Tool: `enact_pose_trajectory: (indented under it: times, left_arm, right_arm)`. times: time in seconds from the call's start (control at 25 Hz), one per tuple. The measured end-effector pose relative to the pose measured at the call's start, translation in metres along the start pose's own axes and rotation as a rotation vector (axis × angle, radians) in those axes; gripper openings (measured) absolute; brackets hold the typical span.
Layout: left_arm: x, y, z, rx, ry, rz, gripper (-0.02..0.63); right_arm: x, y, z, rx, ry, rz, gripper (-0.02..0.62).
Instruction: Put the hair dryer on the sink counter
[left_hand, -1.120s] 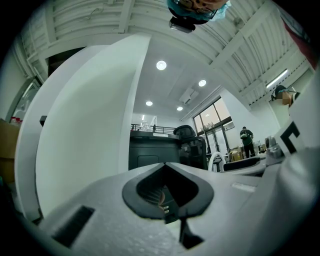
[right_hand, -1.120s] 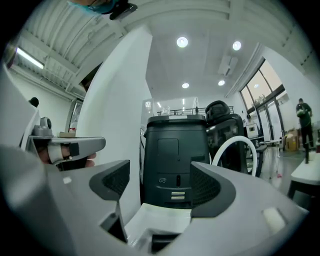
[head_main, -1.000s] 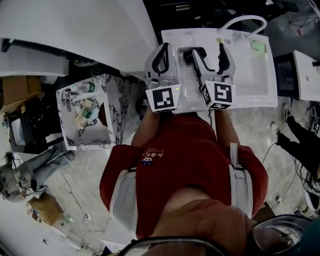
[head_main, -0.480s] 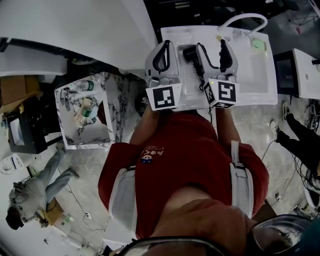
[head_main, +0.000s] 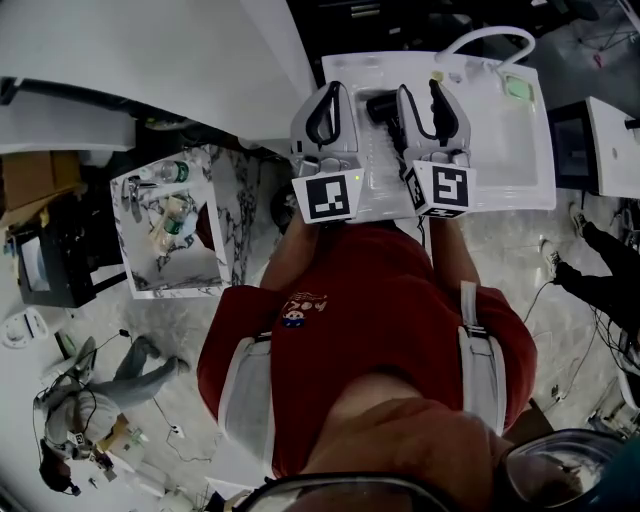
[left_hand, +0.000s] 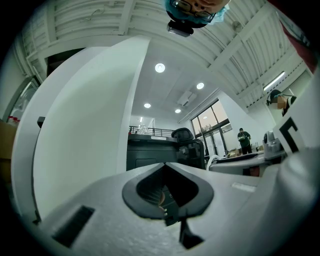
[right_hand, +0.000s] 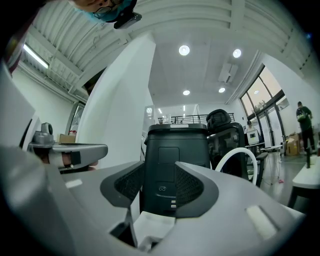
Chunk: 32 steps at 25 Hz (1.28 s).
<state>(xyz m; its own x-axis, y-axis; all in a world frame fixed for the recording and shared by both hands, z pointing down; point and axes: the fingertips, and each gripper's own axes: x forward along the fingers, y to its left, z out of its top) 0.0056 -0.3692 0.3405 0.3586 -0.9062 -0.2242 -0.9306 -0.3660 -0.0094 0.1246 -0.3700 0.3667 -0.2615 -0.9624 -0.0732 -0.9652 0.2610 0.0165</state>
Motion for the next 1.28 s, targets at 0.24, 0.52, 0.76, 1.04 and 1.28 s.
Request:
enact_pose_trajectory:
  times: [0.24,0.52,0.76,1.04,1.28]
  left_arm:
    - [0.002,-0.006,0.000,0.003,0.001,-0.011,0.002]
    - [0.002,-0.012,0.000,-0.002,0.000,-0.020,0.002]
    - [0.003,-0.017,0.000,-0.002,-0.001,-0.026,0.002]
    - [0.002,-0.021,0.002,-0.004,-0.005,-0.031,0.002]
    - [-0.002,-0.022,0.006,0.001,-0.011,-0.033,0.002]
  right_arm:
    - [-0.001,0.001,-0.003,0.000,0.006,0.015,0.152]
    - [-0.003,0.000,-0.006,0.014,0.014,0.021,0.100]
    - [-0.005,-0.005,-0.009,0.030,0.023,0.016,0.055]
    - [-0.009,-0.010,-0.007,0.025,0.011,0.002,0.003]
    - [-0.012,-0.006,-0.003,0.015,-0.002,0.011,0.002]
